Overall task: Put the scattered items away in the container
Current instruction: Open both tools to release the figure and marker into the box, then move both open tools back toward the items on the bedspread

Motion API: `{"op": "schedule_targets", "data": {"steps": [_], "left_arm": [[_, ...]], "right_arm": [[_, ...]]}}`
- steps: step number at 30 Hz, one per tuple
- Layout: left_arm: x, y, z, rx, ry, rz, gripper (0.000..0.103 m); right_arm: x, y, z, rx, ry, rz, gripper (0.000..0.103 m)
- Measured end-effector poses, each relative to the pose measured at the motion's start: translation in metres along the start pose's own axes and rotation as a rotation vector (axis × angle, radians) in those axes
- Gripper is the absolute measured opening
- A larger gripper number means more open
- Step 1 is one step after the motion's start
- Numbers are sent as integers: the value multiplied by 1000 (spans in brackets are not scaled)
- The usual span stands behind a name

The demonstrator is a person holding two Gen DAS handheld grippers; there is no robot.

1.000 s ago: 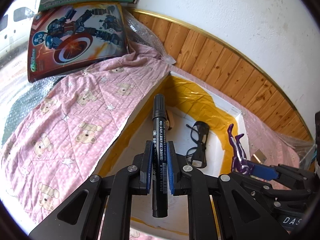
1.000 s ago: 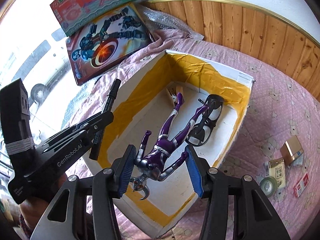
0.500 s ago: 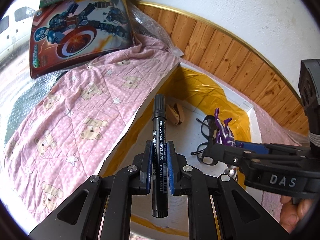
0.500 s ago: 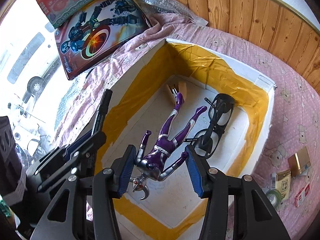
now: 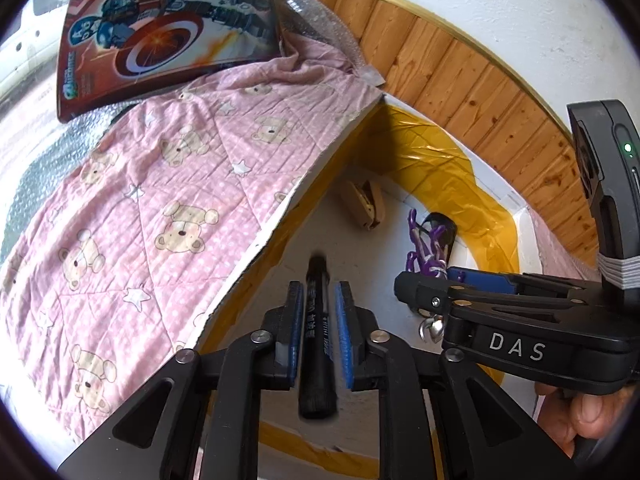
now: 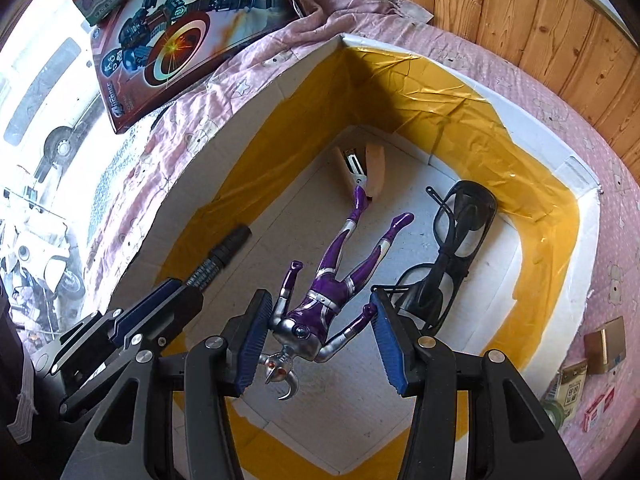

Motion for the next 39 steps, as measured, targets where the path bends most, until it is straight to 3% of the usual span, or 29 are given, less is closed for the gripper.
{"op": "schedule_targets", "data": {"steps": [7,20,31,39], "left_arm": [[4,-1,1,27,81,1,36],[16,-5,5,27,128,58,40],[50,4,24,-32,216,212,40],[74,30,50,-45,379,274,40]], "right_arm": [[0,1,8,-51,-21,5,53],[26,16,16,-101,-80,58,53],[74,57,16,-92,-122,234,53],[109,102,14,-51,-166,395,53]]}}
Point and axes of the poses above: each gripper's, at about its wrist camera, not at the fingertips, and x roughly against the way its jaws point, z to its right, y to its underside, the point moved 5 cm from there along -x, roughly the way its jaws point, and after that the axes turned 7 degrees about -z, right-handed, at the moved point
